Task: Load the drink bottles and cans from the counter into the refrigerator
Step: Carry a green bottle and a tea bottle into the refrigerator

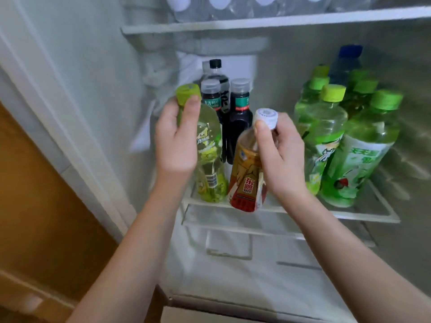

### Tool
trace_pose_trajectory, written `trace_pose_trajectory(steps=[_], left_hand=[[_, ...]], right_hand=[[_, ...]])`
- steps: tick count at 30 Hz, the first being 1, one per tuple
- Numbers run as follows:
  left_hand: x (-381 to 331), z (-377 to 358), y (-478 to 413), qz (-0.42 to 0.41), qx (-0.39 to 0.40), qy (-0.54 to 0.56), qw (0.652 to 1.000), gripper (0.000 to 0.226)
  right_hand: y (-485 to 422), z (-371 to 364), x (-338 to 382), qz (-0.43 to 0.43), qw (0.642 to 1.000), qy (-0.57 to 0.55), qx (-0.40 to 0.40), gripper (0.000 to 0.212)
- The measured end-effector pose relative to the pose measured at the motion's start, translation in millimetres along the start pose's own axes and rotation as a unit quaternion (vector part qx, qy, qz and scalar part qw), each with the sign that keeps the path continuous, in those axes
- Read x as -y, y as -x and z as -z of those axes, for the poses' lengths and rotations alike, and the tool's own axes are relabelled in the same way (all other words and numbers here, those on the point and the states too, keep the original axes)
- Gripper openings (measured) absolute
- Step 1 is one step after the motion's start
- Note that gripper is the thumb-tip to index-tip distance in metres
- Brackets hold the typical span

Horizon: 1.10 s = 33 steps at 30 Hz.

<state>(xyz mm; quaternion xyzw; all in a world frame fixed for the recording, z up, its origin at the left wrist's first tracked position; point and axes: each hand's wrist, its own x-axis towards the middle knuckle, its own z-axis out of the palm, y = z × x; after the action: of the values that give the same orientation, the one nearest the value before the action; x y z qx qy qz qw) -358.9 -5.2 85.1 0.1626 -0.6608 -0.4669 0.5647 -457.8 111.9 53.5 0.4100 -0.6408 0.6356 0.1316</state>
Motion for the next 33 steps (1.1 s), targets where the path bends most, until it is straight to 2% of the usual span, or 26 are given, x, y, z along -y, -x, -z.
trace_pose_trajectory(steps=[4, 9, 12, 18, 23, 33], left_hand=[[18.2, -10.3, -11.6, -0.017, 0.003, -0.048, 0.999, 0.021], [36.7, -15.5, -18.5, -0.018, -0.019, -0.045, 0.999, 0.015], [38.4, -20.5, -23.5, 0.004, -0.032, -0.056, 0.998, 0.015], [44.3, -31.4, -20.9, -0.029, -0.106, -0.077, 0.991, 0.015], [57.2, -30.2, -18.2, -0.073, -0.126, -0.092, 0.985, 0.034], [54.8, -22.3, -10.2, -0.055, -0.095, -0.11, 0.988, 0.048]], right_hand=[[-18.9, -22.0, -21.5, -0.009, 1.0, 0.01, 0.022, 0.029], [-34.2, -40.2, -44.0, -0.026, 0.999, 0.002, 0.045, 0.013], [-40.0, -46.2, -48.8, -0.029, 0.998, 0.002, 0.053, 0.015], [-40.0, -55.9, -52.3, 0.003, 0.999, -0.02, 0.026, 0.016], [-37.7, -60.9, -56.3, 0.01, 1.0, -0.02, -0.017, 0.03], [-19.1, -54.4, -51.4, -0.034, 0.999, -0.024, -0.019, 0.043]])
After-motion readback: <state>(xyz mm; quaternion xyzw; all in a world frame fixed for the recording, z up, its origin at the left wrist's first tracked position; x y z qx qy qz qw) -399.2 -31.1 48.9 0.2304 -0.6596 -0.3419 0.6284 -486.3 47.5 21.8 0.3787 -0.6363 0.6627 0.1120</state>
